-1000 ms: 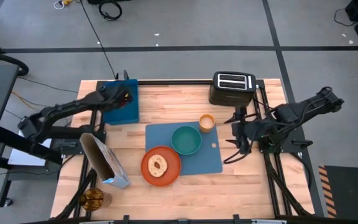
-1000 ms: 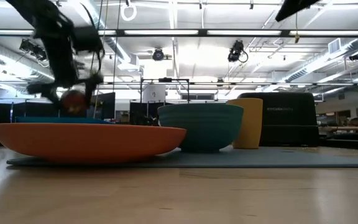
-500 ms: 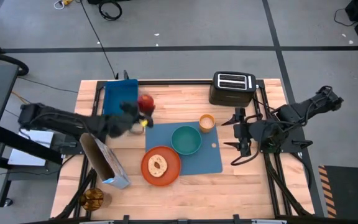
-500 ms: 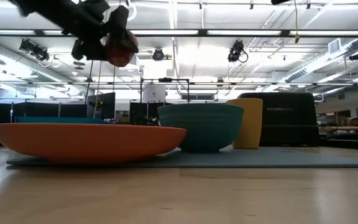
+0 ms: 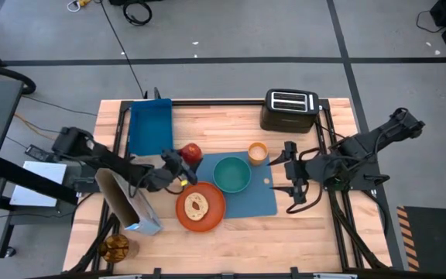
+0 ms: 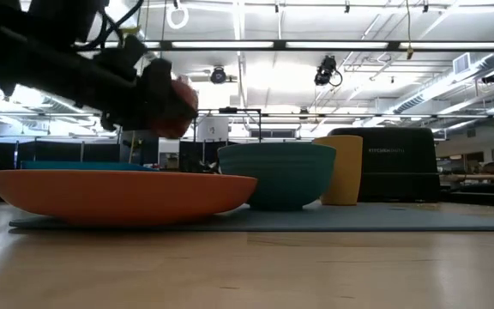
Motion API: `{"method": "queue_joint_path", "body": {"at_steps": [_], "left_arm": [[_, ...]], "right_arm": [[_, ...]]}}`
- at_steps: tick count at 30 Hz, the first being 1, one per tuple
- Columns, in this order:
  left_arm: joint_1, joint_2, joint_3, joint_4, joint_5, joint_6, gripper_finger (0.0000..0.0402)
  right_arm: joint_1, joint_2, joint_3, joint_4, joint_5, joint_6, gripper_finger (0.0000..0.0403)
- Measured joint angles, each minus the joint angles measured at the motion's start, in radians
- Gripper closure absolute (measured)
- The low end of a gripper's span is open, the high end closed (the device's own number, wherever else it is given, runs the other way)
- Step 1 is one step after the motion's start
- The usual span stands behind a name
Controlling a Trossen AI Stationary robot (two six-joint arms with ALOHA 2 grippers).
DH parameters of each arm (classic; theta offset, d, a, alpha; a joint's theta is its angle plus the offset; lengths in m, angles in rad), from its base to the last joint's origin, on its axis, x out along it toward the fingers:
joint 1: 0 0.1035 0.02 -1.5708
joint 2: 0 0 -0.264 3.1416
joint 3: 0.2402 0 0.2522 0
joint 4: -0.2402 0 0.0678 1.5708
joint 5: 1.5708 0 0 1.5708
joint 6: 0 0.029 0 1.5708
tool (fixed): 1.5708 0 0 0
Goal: Arrange a breakfast setting
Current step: Put the red apple on the blue table mat to the top left of the green bowl
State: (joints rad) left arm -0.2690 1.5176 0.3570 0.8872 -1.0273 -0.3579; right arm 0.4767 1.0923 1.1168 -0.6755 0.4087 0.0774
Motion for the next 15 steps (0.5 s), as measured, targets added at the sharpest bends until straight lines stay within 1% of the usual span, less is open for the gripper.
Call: {"method": "queue_joint_path", "body": {"at_steps": [6,9,15], "left_arm": [[0.036,0.102,-0.002,0.003,-0.015,-0.081,0.0076],[0.054,0.165,-0.002,0.006,0.012,-0.109,0.0076],[0.058,0.283,-0.001,0.132,0.022,-0.109,0.0075]], "right_arm": [[-0.006,0.047,0.000,0.036,0.014,0.025,0.0057],[-0.009,0.068,0.000,0.050,0.016,0.034,0.0057],[-0.009,0.099,0.000,0.063,0.017,0.049,0.0057]]}}
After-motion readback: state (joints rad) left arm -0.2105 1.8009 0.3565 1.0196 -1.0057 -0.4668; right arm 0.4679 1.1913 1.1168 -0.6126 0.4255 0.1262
